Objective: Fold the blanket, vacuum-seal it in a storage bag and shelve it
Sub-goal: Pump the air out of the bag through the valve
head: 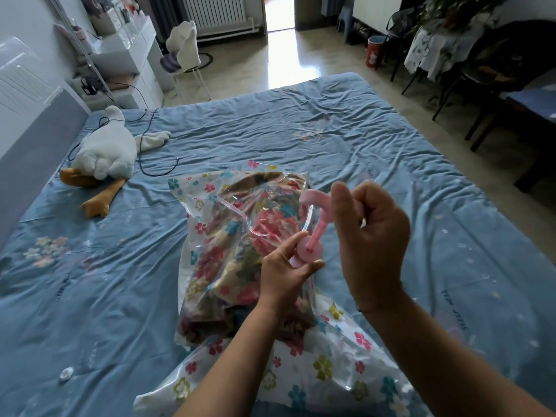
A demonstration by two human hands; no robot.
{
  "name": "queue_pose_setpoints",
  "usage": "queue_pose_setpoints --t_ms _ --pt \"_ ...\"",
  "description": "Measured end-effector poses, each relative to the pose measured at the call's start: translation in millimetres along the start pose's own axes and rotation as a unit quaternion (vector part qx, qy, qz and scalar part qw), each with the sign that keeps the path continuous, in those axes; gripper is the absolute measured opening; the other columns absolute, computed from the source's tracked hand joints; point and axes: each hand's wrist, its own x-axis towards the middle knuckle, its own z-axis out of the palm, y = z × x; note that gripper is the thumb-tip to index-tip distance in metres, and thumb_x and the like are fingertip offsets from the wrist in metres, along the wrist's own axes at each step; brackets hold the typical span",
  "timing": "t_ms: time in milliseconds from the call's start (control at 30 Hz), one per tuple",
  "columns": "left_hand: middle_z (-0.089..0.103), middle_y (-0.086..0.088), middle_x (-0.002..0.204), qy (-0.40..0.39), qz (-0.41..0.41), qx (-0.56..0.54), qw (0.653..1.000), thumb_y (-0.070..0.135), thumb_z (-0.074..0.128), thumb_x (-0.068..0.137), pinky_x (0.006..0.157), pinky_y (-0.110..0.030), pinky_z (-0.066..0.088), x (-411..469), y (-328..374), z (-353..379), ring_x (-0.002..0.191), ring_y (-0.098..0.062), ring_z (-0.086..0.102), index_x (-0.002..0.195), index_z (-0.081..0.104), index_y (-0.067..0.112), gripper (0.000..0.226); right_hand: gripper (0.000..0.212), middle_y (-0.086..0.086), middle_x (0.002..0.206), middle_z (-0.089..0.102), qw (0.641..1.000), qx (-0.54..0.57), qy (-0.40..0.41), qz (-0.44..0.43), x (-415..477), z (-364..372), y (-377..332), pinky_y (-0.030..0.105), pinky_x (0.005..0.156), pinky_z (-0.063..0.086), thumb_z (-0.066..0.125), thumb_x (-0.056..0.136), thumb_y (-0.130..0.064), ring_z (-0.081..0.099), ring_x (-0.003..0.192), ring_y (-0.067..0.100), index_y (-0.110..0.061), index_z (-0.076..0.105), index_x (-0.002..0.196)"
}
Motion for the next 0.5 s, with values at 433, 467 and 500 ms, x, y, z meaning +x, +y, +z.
queue_pose_setpoints --t_ms 433,467,500 --pt "0.068 0.002 0.122 -0.002 -0.003 -0.003 1.0 0.044 0.083 0.065 0.097 -0.042 0.052 0.7 1.0 0.4 0.114 -0.012 0.063 0.13 0.06 0.018 0.074 0.055 0.022 0.05 0.047 0.999 0.034 -0.001 0.003 3.9 0.2 -4.2 0.024 0.045 0.035 0.057 0.089 -0.043 0.039 0.044 0.022 0.0 0.043 0.058" --pt "0.068 0.003 0.121 0.0 -0.004 -0.003 1.0 0.045 0.083 0.065 0.097 -0.042 0.052 0.1 0.2 0.7 0.114 -0.012 0.064 0.129 0.061 0.018 0.073 0.053 0.02 0.05 0.051 1.0 -0.008 -0.012 0.011 -3.1 1.8 6.4 0.03 0.045 0.039 0.058 0.089 -0.048 0.047 0.045 0.025 -0.011 0.038 0.057" --pt "0.069 0.003 0.119 0.002 -0.003 0.001 1.0 0.045 0.083 0.066 0.096 -0.041 0.053 -0.8 0.0 0.6 0.112 -0.011 0.064 0.128 0.062 0.019 0.07 0.054 0.017 0.051 0.056 0.997 -0.058 -0.037 0.04 -12.9 2.3 22.7 0.035 0.046 0.041 0.055 0.087 -0.058 0.052 0.047 0.025 -0.018 0.035 0.057"
